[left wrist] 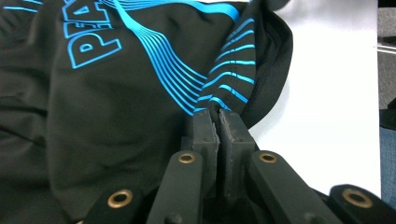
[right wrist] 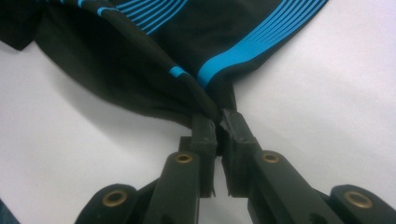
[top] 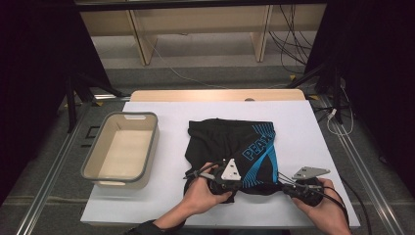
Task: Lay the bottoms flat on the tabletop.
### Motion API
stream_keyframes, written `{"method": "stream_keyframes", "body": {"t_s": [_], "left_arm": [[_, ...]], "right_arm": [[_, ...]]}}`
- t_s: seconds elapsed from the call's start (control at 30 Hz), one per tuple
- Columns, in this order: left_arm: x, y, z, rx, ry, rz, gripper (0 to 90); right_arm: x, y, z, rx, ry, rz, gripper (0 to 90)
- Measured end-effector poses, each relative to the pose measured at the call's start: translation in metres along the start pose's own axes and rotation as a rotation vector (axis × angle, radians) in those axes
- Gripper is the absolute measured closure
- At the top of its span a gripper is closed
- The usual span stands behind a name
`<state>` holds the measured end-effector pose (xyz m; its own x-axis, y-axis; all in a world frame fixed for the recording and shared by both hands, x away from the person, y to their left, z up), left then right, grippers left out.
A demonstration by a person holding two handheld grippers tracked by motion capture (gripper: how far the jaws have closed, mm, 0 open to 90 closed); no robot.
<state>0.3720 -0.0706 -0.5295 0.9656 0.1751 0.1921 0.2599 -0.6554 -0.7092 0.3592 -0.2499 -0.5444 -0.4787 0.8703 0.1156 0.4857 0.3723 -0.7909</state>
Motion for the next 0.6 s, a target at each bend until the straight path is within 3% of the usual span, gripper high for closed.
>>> {"method": "stream_keyframes", "body": {"t_s": [0.43,0.5,0.6], "left_arm": [[-0.003,-0.001,0.004,-0.005,-0.007,0.0,77.7],[-0.004,-0.002,0.003,-0.016,-0.013,0.0,70.8],[-0.007,-0.005,0.003,-0.016,-0.024,0.011,48.6]], "right_arm": [[0.001,0.002,0.001,0.0,0.016,-0.023,79.8],[0.002,0.0,0.001,0.008,0.013,-0.041,74.6],[0.006,-0.009,-0.002,-0.006,0.009,-0.084,63.4]]}}
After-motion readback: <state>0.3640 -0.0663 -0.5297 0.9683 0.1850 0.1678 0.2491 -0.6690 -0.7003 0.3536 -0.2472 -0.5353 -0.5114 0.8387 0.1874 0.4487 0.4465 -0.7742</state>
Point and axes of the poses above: each handheld gripper's, and its own axes: y roughly forward along the jaws, z roughly out of its underside, x roughly to its left, the point moved 10 cm from there along y, roughly forward along the jaws, and after that the axes turned 11 degrees about y, right-handed, at the moved point
